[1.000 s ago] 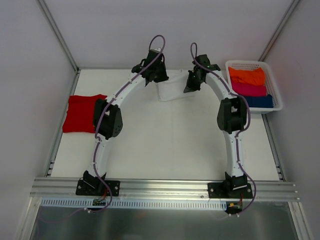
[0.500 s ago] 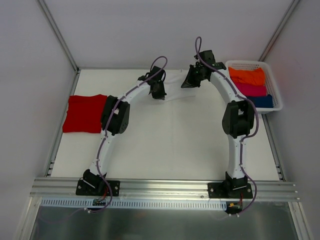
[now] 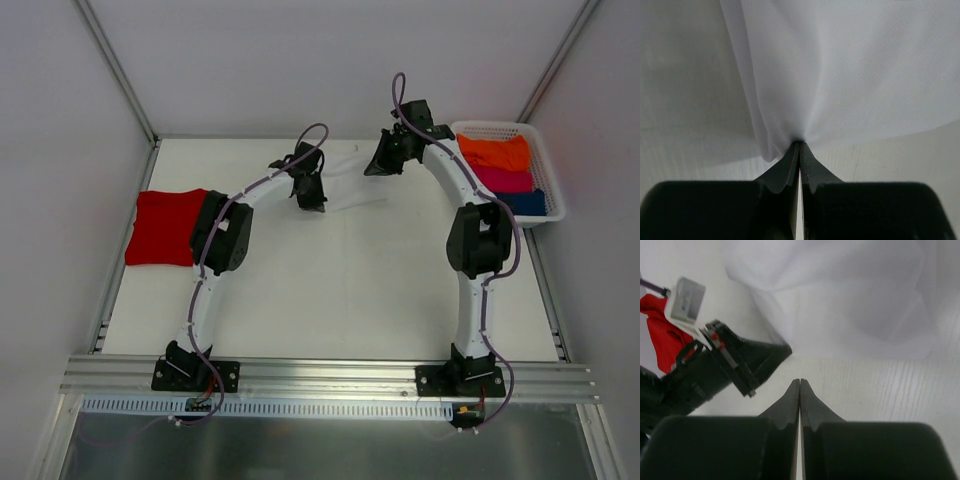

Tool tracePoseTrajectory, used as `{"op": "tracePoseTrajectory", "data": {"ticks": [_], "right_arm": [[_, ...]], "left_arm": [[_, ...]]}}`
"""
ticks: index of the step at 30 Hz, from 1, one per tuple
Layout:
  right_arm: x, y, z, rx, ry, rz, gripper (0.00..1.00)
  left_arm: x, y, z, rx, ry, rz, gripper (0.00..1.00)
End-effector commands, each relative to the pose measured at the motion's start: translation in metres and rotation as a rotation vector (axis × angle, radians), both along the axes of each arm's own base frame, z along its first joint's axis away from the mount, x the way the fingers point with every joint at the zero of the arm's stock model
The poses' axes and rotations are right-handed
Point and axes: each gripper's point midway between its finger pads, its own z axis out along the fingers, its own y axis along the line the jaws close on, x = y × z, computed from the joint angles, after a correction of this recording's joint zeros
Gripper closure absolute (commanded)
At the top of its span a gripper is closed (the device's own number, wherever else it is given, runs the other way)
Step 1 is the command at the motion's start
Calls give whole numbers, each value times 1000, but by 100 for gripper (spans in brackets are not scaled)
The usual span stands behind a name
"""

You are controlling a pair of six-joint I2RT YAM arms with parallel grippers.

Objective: Fold and stack the t-shirts
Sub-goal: Fold the long partially folded tshirt into a neat square

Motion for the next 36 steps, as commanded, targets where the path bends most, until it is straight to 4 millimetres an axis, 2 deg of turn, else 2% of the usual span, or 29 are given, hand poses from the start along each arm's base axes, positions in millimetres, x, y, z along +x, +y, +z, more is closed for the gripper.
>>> {"op": "tracePoseTrajectory", "data": {"ticks": [1,4,7,10,11,13,14,15,17,19,20,22,24,25,26,27,29,31,32,33,34,35,36], "right_arm": [[27,-9,-7,-24,-12,-35,100],[43,-7,-24,-35,4,-49,99],[49,-8,-37,-42,23,-73,99],[43,-5,-47,-29,65,-75,100],[37,-6,-54,-32,91,-76,99],[28,-3,-58,-32,104,-61,99],[18,-4,-69,-43,135,-56,99],[16,-2,-61,-41,110,-44,99],[3,0,-67,-52,135,-30,99],[-4,1,-60,-46,130,-13,100],[-11,3,-56,-41,130,4,99],[-19,4,-50,-39,128,18,99],[-27,7,-34,-30,103,38,99],[-29,8,-27,-23,90,48,99],[-30,8,-19,-12,75,53,99],[-31,11,1,12,41,64,100],[-33,14,25,41,1,74,99],[-34,16,60,70,-64,87,98],[-39,19,70,89,-62,100,97],[-41,19,77,99,-70,109,96],[-44,20,89,111,-83,118,91],[-48,23,94,129,-85,139,88],[-50,24,93,131,-81,148,82]], "left_arm": [[-38,19,-6,45,108,1,100],[-54,25,-10,55,137,-3,100],[-69,31,-11,71,154,-16,100],[-84,35,-9,74,171,-30,100],[-87,36,-3,70,164,-32,100],[-101,39,-6,72,190,-47,100],[-106,39,-5,69,193,-52,100],[-116,43,-6,76,206,-61,100],[-135,43,-7,76,232,-85,100],[-149,40,-1,74,226,-122,100],[-162,44,-8,87,251,-130,100],[-175,43,-6,94,253,-150,100],[-187,46,-1,106,243,-158,100],[-189,45,10,108,210,-161,100],[-193,47,11,115,203,-159,100],[-191,46,20,114,174,-161,100],[-184,43,48,97,88,-161,100],[-174,41,76,78,19,-147,100],[-164,40,103,71,-39,-133,100],[-159,39,117,68,-66,-124,100],[-147,33,147,43,-124,-113,100],[-143,43,154,91,-129,-71,100],[-138,44,166,95,-151,-56,100]]}}
